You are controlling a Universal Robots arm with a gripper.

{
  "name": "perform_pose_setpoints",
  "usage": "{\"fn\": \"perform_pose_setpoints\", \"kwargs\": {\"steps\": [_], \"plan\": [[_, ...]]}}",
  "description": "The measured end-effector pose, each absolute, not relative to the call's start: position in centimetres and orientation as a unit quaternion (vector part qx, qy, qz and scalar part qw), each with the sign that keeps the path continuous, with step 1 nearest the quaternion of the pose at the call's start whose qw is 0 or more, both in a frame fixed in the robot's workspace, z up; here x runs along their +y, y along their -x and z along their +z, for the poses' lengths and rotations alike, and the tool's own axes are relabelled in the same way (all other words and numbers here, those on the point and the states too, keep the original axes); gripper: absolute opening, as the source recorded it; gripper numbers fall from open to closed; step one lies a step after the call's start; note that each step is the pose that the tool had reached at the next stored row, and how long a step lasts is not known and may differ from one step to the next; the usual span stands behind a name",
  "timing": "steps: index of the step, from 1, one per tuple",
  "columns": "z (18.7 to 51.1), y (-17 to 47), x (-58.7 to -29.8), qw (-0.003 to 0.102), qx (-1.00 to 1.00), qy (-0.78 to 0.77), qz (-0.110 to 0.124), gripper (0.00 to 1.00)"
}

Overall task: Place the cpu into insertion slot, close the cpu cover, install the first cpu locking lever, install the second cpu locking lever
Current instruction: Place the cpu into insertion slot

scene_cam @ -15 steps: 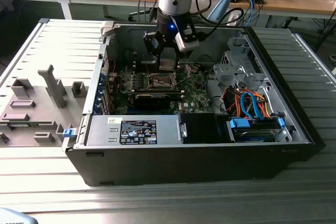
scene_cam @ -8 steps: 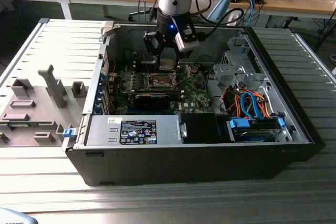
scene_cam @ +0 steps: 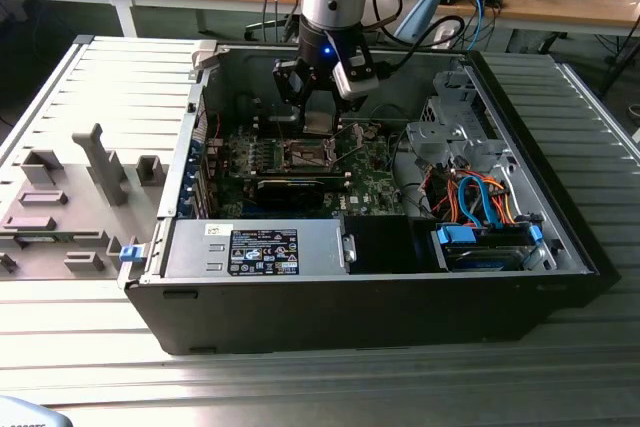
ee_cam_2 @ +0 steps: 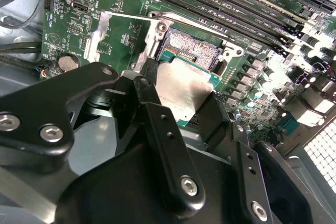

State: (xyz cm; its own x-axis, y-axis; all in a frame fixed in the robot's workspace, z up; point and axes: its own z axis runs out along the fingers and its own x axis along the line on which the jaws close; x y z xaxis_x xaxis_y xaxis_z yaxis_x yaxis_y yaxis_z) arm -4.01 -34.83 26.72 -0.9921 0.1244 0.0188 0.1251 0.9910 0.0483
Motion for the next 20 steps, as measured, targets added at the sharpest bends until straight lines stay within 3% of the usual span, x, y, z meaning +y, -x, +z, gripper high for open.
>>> {"fn": "perform_pose_setpoints", "kwargs": {"steps": [20], "plan": [[26.7, 4.01, -34.83, 0.008, -0.997, 0.07, -0.025, 0.55]]}}
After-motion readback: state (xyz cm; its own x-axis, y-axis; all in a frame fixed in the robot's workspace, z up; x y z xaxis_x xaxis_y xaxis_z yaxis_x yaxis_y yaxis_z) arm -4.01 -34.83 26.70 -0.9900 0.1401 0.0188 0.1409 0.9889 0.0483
